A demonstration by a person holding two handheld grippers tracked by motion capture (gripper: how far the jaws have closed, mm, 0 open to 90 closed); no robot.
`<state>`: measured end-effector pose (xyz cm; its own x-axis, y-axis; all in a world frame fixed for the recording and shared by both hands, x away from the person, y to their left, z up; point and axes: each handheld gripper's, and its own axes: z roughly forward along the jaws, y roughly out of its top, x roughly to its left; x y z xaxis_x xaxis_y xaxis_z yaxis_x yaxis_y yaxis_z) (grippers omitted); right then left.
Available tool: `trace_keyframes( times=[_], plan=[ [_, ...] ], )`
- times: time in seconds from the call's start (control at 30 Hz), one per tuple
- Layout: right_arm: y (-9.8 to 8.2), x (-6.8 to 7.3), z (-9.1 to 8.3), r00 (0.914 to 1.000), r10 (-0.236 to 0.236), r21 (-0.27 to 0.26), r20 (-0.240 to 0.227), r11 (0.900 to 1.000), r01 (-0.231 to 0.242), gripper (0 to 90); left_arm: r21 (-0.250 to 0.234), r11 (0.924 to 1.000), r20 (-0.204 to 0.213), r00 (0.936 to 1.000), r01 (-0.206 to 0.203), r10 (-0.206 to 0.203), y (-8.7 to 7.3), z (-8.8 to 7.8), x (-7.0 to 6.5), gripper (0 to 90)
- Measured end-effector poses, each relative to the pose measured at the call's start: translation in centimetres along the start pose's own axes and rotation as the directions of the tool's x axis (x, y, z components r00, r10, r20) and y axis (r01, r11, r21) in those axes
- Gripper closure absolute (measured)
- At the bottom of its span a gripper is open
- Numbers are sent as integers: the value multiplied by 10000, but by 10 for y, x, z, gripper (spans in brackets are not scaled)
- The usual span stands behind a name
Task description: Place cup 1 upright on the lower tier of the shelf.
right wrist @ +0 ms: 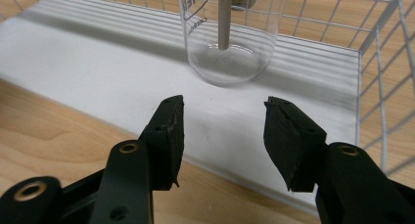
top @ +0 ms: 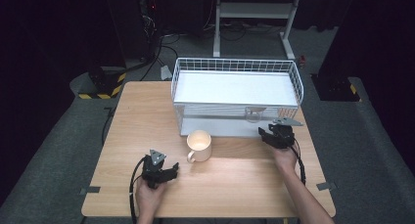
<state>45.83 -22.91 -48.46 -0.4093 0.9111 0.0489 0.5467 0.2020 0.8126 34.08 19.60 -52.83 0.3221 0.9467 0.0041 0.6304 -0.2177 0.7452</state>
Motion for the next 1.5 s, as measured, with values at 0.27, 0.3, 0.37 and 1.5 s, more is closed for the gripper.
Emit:
trace_keyframes(
  times=[0.27, 0.3, 0.37, 1.5],
  plan=[
    [-9, -5, -20, 9985, 333, -222, -428, 9992, -343, 450, -8, 10000, -3, 10000, -2, 2, 0, 0, 0, 236],
    [-9, -5, -20, 9985, 333, -222, -428, 9992, -343, 450, -6, 10000, -5, 10000, -8, 8, 0, 0, 0, 236],
    [-12, -6, -25, 9980, 332, -328, -530, 9988, -350, 443, -8, 10000, -2, 10000, -3, 3, 0, 0, 0, 236],
    [-84, -10, -70, 9985, -447, 649, -317, 9968, 467, 389, -6, 10000, -4, 10000, -3, 3, 0, 0, 0, 236]
  ],
)
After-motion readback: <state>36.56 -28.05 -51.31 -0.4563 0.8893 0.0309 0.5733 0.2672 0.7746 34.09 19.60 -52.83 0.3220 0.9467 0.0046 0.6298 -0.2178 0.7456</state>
